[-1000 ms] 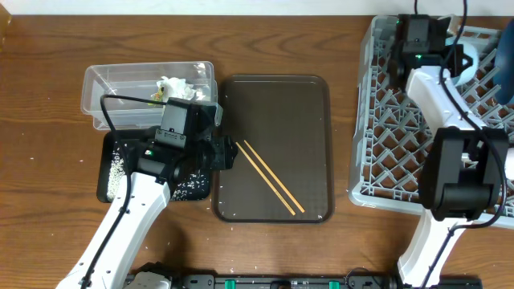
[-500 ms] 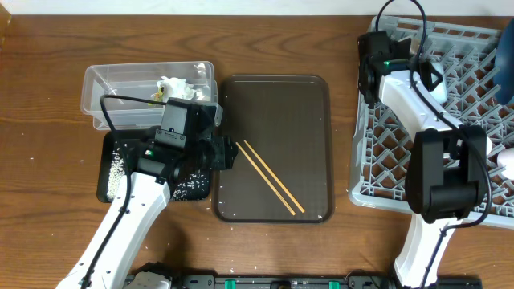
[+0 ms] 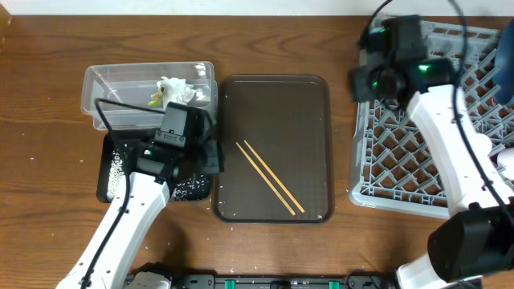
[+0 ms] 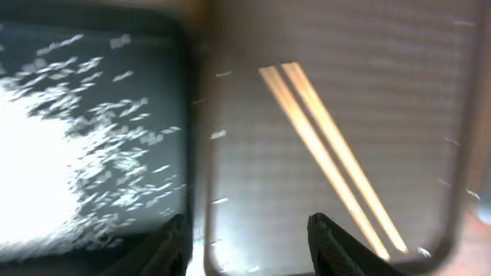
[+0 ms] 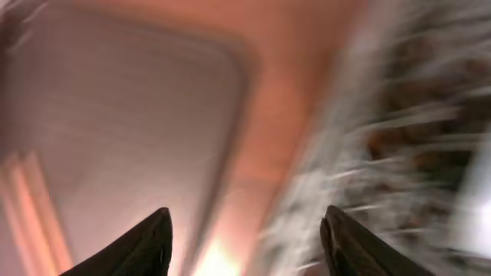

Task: Sort waste into correct bins and load items into the dishwasher rack
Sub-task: 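Reach the right gripper to the chopsticks and grasp one, then carry the chopstick right and drop it into the dish rack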

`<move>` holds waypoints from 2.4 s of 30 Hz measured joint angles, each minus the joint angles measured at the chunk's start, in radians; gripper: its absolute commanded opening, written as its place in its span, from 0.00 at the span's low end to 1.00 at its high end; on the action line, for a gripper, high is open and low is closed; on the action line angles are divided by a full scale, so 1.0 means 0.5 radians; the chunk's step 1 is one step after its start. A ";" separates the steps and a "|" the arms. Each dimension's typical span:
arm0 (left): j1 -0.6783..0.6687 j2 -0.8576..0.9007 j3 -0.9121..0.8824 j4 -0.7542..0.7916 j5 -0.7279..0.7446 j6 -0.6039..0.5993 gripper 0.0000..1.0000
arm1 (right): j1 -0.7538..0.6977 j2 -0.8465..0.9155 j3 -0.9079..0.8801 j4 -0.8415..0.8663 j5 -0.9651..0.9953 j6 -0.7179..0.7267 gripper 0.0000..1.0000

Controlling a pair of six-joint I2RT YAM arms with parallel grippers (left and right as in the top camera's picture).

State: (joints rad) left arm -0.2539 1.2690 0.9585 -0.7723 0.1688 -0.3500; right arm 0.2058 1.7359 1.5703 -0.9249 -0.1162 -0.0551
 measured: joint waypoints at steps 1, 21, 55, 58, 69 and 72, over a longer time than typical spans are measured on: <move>0.021 0.000 0.000 -0.019 -0.040 -0.029 0.52 | 0.056 0.018 -0.014 -0.046 -0.076 -0.027 0.61; 0.475 -0.179 0.000 -0.123 -0.204 -0.191 0.54 | 0.877 0.066 -0.797 0.262 -0.197 -0.268 0.45; 0.475 -0.179 0.000 -0.123 -0.203 -0.196 0.58 | 1.080 0.108 -1.118 0.616 0.225 0.149 0.01; 0.475 -0.179 0.000 -0.123 -0.202 -0.196 0.58 | 1.073 0.127 -1.082 0.603 0.226 0.206 0.01; 0.475 -0.179 0.000 -0.124 -0.201 -0.196 0.59 | 0.684 0.123 -0.526 0.259 0.284 0.361 0.01; 0.475 -0.179 0.000 -0.124 -0.201 -0.196 0.59 | 0.510 0.040 -0.414 0.185 0.372 0.430 0.01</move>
State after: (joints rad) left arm -0.0166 1.1797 0.9585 -0.8341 0.0681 -0.4480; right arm 0.4610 1.7557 1.3632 -0.8322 0.0700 0.1596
